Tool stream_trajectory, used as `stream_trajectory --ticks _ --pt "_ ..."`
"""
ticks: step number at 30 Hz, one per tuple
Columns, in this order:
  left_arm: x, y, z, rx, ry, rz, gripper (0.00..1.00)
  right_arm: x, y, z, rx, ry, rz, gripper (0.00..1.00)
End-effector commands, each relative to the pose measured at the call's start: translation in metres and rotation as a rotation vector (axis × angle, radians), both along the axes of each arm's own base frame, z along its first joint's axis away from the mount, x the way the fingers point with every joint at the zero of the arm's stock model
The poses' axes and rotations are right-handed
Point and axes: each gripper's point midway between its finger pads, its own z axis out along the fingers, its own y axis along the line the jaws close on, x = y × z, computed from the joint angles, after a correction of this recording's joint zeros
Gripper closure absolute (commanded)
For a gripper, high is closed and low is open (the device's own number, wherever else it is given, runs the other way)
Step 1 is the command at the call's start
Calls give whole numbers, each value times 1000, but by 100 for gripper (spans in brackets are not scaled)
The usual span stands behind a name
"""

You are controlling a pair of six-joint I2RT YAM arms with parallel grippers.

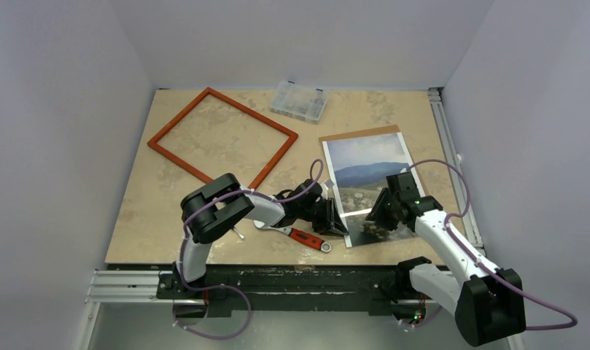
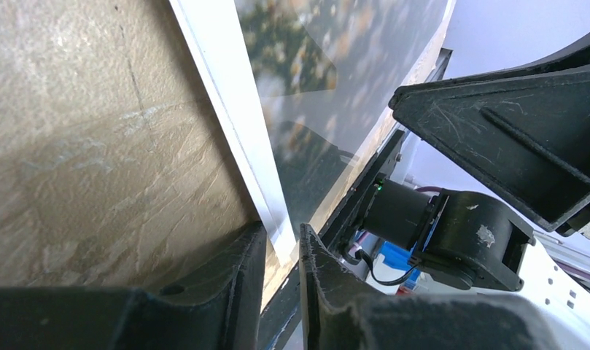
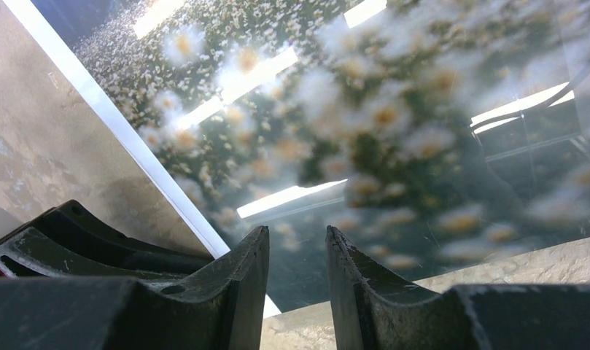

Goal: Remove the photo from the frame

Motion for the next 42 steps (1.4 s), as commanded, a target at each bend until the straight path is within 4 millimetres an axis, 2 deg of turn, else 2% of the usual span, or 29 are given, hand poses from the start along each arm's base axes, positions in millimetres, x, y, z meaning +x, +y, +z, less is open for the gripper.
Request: stream_trajectory --ticks 1,7,11,15,18,22,28,35,39,42 --pt "0 -4 2 -21 -23 8 80 4 -1 2 -12 -25 3 67" --pt "3 -8 10 -72 -33 24 82 4 -2 1 -16 -25 12 67" --pt "6 -10 20 -105 -54 34 100 4 -3 5 -31 -29 40 65" --pt "6 -14 38 -155 -43 37 100 4 -3 15 -36 -50 60 56" --pt "4 -14 52 -175 -22 42 100 5 -3 25 -36 -64 64 53" --pt "1 -6 67 -148 -41 36 100 7 -5 37 -46 -83 74 51" --pt "3 4 93 -98 -103 7 100 10 -5 54 -54 -123 99 41" --pt "-1 20 79 34 -110 -42 100 12 -4 57 -53 -125 107 39" --pt "-1 44 72 195 -137 -72 100 14 -3 56 -52 -124 113 39" --pt "-2 56 73 227 -124 -79 100 15 -2 52 -55 -112 117 39"
